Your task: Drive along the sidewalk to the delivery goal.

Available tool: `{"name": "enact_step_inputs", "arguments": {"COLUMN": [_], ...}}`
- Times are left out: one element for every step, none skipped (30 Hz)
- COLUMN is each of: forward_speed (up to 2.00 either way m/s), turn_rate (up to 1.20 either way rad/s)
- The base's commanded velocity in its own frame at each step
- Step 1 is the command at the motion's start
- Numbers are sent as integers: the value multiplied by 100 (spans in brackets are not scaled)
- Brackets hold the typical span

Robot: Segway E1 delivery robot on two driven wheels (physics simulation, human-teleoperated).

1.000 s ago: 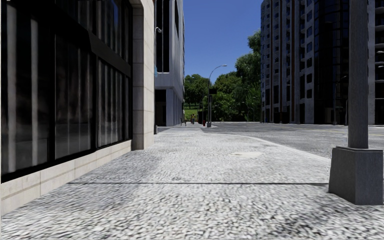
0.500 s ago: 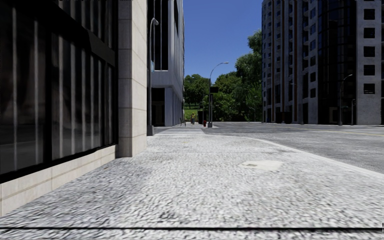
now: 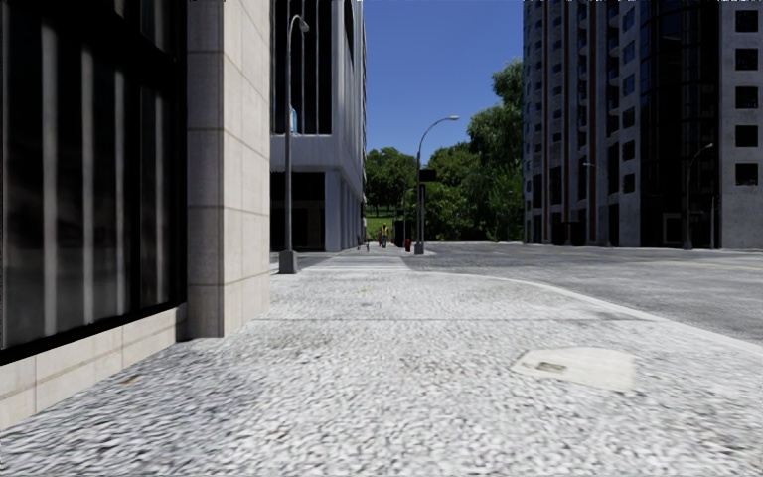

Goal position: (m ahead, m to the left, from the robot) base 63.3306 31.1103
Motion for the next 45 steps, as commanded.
{"name": "enact_step_inputs", "arguments": {"forward_speed": [200,200,200,200,200,200,200,200,200,200,200,200,200,200,200,200,200,200,200,200,200,200,200,200,200,200,200,200,200,200,200,200,200,200,200,200,200,200,200,200,200,200,200,200,200], "turn_rate": [0,0,0,0,0,0,6,12,20,25,25,27,28,28,21,21,3,0,0,0,0,0,0,0,0,0,0,0,7,26,31,31,20,2,0,0,0,0,0,0,0,0,0,0,0]}}
